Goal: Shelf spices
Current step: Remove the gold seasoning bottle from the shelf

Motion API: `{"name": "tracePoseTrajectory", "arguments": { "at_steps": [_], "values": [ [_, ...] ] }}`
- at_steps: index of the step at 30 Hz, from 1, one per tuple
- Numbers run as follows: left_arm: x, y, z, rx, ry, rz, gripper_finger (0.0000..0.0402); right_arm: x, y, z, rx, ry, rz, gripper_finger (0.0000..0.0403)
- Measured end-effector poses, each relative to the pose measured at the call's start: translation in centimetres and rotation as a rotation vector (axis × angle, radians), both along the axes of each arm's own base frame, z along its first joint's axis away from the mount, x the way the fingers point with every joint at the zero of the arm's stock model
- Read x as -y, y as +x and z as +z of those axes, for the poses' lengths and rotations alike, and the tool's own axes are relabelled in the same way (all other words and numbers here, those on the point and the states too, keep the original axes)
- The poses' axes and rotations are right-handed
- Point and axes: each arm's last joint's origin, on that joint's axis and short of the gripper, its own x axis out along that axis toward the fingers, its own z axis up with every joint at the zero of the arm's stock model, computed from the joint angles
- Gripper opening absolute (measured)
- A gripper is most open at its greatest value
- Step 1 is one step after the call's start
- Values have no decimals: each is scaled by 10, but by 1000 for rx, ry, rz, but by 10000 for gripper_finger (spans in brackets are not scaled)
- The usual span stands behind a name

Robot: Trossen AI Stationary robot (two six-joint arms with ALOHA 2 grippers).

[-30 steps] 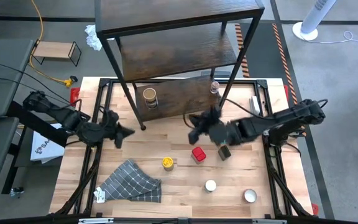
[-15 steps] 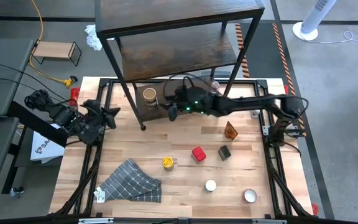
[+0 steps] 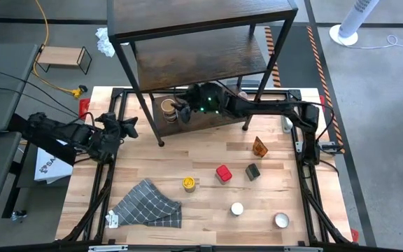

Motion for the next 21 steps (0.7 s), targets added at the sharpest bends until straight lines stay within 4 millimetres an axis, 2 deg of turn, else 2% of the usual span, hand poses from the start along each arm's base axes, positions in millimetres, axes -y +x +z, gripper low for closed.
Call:
{"name": "tracePoseTrajectory", "arguments": {
  "at_steps": [5, 8, 12, 15, 21],
  "values": [
    [-7, 16, -1, 11, 2, -109, 0, 9, -1, 24, -96, -92, 26, 232],
    [-17, 24, -1, 5, 32, -193, 0, 20, -1, 33, -108, -62, 80, 232],
    [-39, 20, 0, -38, 68, -99, 0, 32, -1, 37, -99, -2, 158, 232],
    [-55, 21, 5, -27, 97, -160, 0, 39, -4, 41, -77, 42, 208, 232],
    [-96, 30, 2, -13, 98, -253, 0, 40, -5, 40, -69, 98, 270, 232]
  ]
}}
